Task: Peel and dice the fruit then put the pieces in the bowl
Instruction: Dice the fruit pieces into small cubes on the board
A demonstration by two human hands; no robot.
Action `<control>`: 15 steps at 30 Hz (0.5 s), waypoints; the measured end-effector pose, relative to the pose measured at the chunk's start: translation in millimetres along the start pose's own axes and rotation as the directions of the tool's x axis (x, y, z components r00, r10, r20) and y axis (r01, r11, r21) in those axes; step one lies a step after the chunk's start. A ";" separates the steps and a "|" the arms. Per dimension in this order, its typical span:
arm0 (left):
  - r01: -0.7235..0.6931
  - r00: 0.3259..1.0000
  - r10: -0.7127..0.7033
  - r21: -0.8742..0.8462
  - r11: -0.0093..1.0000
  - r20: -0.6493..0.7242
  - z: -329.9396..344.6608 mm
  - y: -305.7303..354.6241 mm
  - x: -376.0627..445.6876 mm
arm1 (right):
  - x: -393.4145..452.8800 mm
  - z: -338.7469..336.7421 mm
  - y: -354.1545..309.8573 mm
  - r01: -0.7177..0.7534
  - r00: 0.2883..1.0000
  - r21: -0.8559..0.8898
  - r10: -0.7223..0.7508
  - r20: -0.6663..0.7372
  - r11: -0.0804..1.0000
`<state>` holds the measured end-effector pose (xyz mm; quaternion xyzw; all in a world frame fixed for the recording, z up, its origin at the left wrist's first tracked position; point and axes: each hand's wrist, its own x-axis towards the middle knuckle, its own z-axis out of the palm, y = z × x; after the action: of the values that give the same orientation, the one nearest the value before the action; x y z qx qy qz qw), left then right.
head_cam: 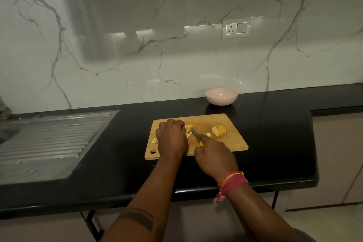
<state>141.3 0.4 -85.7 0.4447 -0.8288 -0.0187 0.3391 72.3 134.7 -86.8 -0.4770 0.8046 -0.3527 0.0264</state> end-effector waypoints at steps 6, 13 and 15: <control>-0.064 0.969 0.034 0.116 0.991 0.245 7.5 19.8 26.9 | 4.2 -7.5 13.8 -0.066 0.997 0.123 0.071 -0.039 0.990; -0.054 0.944 0.025 0.080 0.995 0.329 10.6 20.6 39.5 | 2.4 -9.1 16.2 -0.076 0.995 0.151 0.085 -0.051 0.986; -0.009 0.945 0.015 -0.020 1.000 0.327 8.0 20.0 40.0 | 3.9 -8.6 15.3 -0.096 0.993 0.160 0.106 -0.058 0.983</control>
<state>107.2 -19.7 -63.4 0.4272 -0.8761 -0.0978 0.2009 55.4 140.8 -88.3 -0.4201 0.7981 -0.4285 0.0551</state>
